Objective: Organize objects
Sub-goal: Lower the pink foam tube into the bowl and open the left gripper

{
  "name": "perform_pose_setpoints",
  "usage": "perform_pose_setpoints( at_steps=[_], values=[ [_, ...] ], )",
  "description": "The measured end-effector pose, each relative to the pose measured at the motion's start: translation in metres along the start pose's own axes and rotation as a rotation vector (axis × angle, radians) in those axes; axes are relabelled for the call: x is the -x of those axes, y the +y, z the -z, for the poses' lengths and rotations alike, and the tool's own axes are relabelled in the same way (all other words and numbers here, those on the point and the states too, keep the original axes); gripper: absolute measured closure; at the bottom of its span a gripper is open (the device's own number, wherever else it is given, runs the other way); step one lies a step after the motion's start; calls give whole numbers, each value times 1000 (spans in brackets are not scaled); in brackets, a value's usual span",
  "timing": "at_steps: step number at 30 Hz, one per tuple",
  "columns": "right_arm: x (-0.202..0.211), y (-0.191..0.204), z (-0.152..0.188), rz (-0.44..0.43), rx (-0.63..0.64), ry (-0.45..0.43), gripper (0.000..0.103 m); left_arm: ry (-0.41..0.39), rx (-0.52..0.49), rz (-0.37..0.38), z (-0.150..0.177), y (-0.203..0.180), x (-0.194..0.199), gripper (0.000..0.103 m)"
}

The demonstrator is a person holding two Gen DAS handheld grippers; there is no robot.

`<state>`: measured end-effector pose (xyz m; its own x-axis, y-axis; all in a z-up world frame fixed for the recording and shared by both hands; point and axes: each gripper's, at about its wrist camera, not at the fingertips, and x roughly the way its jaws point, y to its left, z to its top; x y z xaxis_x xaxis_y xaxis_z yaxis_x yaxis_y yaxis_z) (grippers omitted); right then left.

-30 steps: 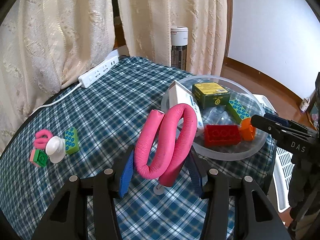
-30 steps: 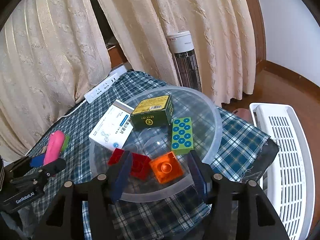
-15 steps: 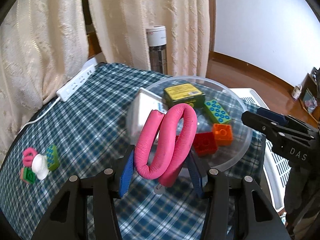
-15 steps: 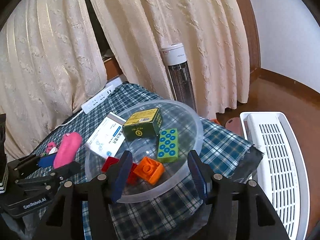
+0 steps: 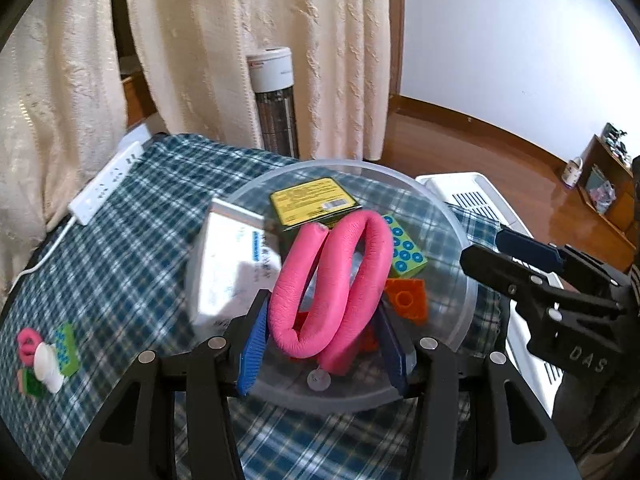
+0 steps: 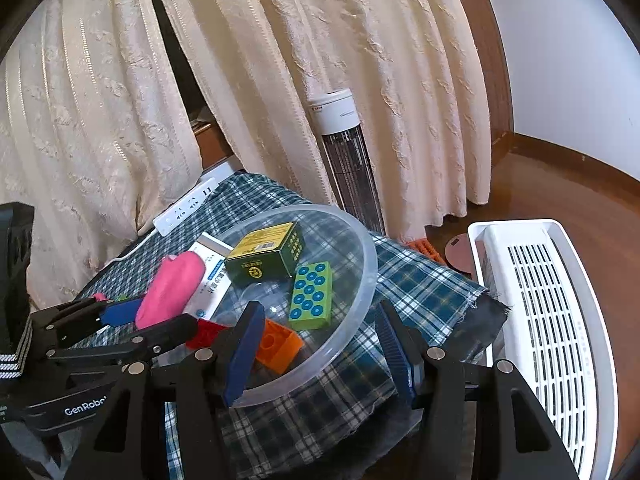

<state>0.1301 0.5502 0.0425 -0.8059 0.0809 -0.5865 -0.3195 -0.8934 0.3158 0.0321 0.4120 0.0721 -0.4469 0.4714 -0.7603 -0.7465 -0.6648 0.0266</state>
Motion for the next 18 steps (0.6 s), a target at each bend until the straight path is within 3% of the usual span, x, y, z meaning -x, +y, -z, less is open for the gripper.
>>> perform_pose_setpoints(
  at_steps=[5, 18],
  values=[
    [-4, -1, 2, -1, -2, 10, 42, 10, 13, 20, -5, 0, -10, 39],
    [-8, 2, 4, -12, 1, 24, 42, 21, 30, 13, 12, 9, -2, 38]
  ],
)
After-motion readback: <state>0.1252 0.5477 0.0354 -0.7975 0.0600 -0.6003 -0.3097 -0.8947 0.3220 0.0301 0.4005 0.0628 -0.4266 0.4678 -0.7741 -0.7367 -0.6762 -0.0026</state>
